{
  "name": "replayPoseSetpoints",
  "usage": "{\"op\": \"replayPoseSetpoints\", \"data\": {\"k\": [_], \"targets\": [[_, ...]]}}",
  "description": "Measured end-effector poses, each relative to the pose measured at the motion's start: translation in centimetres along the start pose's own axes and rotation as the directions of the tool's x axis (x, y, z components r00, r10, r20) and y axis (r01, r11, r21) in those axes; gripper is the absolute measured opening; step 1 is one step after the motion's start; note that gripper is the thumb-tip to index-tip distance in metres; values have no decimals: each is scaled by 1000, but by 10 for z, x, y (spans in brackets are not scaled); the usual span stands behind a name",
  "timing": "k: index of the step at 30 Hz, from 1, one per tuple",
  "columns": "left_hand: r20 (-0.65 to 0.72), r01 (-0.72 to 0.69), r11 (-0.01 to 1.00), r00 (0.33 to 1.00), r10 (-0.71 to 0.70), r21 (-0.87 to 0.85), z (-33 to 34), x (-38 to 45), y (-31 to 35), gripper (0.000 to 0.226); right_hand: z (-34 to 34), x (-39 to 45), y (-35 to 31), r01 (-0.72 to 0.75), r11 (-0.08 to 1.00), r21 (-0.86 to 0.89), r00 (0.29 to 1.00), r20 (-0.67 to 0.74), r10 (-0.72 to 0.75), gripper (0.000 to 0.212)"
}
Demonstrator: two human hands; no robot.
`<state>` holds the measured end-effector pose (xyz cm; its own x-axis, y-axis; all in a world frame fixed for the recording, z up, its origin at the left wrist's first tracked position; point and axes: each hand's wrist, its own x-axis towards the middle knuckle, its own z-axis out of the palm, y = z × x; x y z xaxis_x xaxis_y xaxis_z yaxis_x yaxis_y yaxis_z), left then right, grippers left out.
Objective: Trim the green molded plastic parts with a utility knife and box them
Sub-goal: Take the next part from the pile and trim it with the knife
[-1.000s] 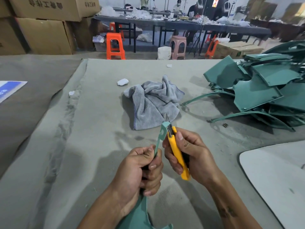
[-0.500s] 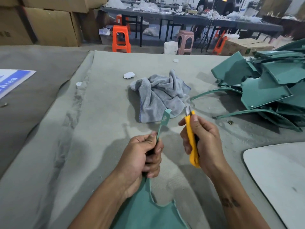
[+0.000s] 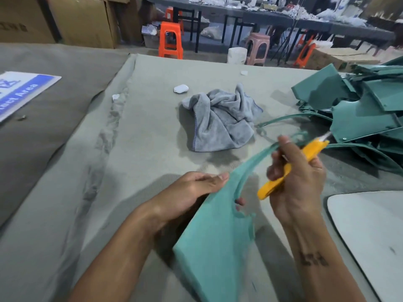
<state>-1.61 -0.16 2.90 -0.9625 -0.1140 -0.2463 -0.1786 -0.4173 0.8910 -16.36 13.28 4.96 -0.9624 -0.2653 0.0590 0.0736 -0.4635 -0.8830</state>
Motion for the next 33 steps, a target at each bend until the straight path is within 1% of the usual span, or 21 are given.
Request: {"op": "replayPoseSetpoints", "data": {"k": [2, 3, 5, 6, 9, 10, 12, 13, 14, 15, 16, 17, 18, 20, 22, 24, 25, 27, 29, 32, 33], "targets": [[76, 35, 997, 997, -30, -75, -5, -6, 5, 46, -10, 11, -10, -41, 987, 153, 995, -84, 54, 15], [115, 31, 993, 993, -18, -117, -8, -8, 7, 55, -16, 16, -13, -71, 973, 218, 990, -102, 95, 13], [228, -37, 984, 971, 77, -177, -11, -10, 8, 82, -24, 22, -18, -133, 934, 331, 978, -108, 178, 12], [296, -83, 973, 944, 146, -214, -10, -9, 8, 92, -26, 24, -19, -159, 912, 379, 971, -105, 213, 14], [431, -155, 950, 863, 264, -270, -5, -2, 4, 108, -29, 27, -19, -208, 846, 490, 953, -91, 288, 22], [427, -203, 955, 860, 279, -215, -4, 0, 3, 111, -30, 29, -19, -218, 828, 517, 949, -84, 303, 23], [319, -345, 938, 894, 315, 41, 0, 3, -1, 111, -30, 29, -19, -232, 792, 564, 946, -58, 319, 21], [253, -397, 894, 905, 342, 210, 1, 5, -4, 109, -31, 29, -19, -239, 773, 588, 947, -35, 320, 19], [192, -436, 811, 900, 391, 390, 3, 7, -8, 103, -31, 28, -18, -249, 756, 606, 948, -8, 319, 17], [138, -465, 683, 868, 477, 563, 3, 9, -13, 93, -30, 27, -18, -263, 741, 618, 948, 22, 318, 17], [99, -471, 528, 804, 586, 707, 3, 12, -17, 80, -30, 26, -17, -276, 732, 623, 948, 51, 315, 17], [74, -457, 391, 720, 690, 799, 1, 14, -19, 71, -30, 26, -17, -292, 729, 619, 947, 80, 311, 19], [50, -436, 298, 627, 777, 849, -1, 16, -20, 70, -30, 25, -16, -310, 738, 599, 945, 108, 309, 20], [-4, -417, 213, 449, 894, 883, -9, 19, -19, 75, -27, 24, -16, -321, 805, 499, 946, 134, 294, 21], [-92, -378, 215, 318, 944, 900, -17, 19, -16, 80, -22, 22, -15, -249, 921, 299, 968, 116, 224, 36], [-206, -352, 281, 236, 950, 893, -22, 17, -14, 79, -17, 16, -10, -107, 991, 82, 986, 134, 96, 57], [-247, -334, 303, 200, 948, 892, -25, 15, -12, 77, -13, 10, -5, -22, 1000, 3, 981, 191, 21, 61], [-294, -274, 321, 136, 946, 907, -27, 12, -7, 73, -9, -4, 5, 173, 977, -125, 921, 371, -115, 66], [-323, -207, 340, 113, 940, 917, -31, 7, -1, 72, -4, -17, 12, 339, 916, -215, 821, 543, -176, 57], [-346, -131, 368, 168, 923, 921, -35, 1, 3, 71, 7, -34, 21, 641, 697, -323, 634, 734, -243, 27], [-340, -105, 364, 193, 920, 925, -34, 0, 3, 71, 11, -39, 25, 688, 655, -313, 591, 765, -255, 22]]}}
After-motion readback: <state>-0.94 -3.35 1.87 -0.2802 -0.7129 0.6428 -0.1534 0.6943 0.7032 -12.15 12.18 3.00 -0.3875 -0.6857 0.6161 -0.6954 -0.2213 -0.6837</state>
